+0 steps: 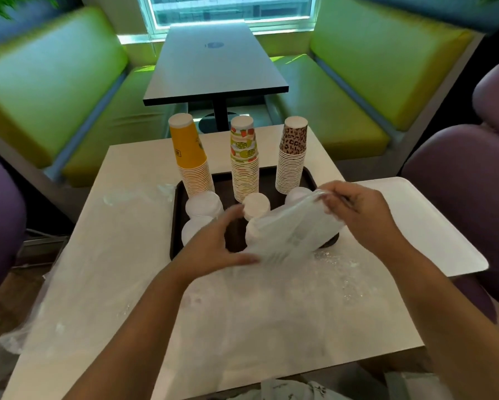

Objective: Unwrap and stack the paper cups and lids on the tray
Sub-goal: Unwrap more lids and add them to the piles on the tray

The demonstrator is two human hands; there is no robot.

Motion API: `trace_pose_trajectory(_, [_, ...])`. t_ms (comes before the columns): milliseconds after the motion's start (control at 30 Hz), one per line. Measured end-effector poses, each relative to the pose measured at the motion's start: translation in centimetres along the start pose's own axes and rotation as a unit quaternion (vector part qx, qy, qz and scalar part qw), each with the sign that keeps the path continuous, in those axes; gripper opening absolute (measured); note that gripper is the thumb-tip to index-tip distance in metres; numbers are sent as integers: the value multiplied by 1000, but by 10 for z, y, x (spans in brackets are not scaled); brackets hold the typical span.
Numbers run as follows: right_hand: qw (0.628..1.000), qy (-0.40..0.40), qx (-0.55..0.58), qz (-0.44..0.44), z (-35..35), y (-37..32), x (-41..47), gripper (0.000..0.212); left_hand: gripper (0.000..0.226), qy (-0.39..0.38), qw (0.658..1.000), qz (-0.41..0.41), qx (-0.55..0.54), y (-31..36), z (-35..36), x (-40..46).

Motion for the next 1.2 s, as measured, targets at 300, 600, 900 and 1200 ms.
trace_pose_trajectory(300, [998, -21, 47, 27, 12, 0, 5, 16, 54, -155, 980, 36, -119, 58, 74, 24])
trace_pose_trajectory(600, [945, -132, 81, 290, 45, 93, -22, 23, 19, 13, 927, 117, -356, 67, 20, 25])
trace_pose_trajectory(900, [972, 21, 176, 156, 42, 62, -22, 32, 22, 165, 919, 80, -350, 64, 6, 35])
trace_pose_trajectory(1200, [925, -10, 319, 208, 75, 74, -36, 58, 59, 163, 940, -22, -300, 49, 26, 46])
Point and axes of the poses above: each hand's wrist, its own x-axis towards the middle knuckle, its own z-axis out of the palm, y = z × x, the point moved 10 cm from there along x, towards the middle knuckle, and after that the axes turned 4 degrees about -y, right-handed, at the moved point
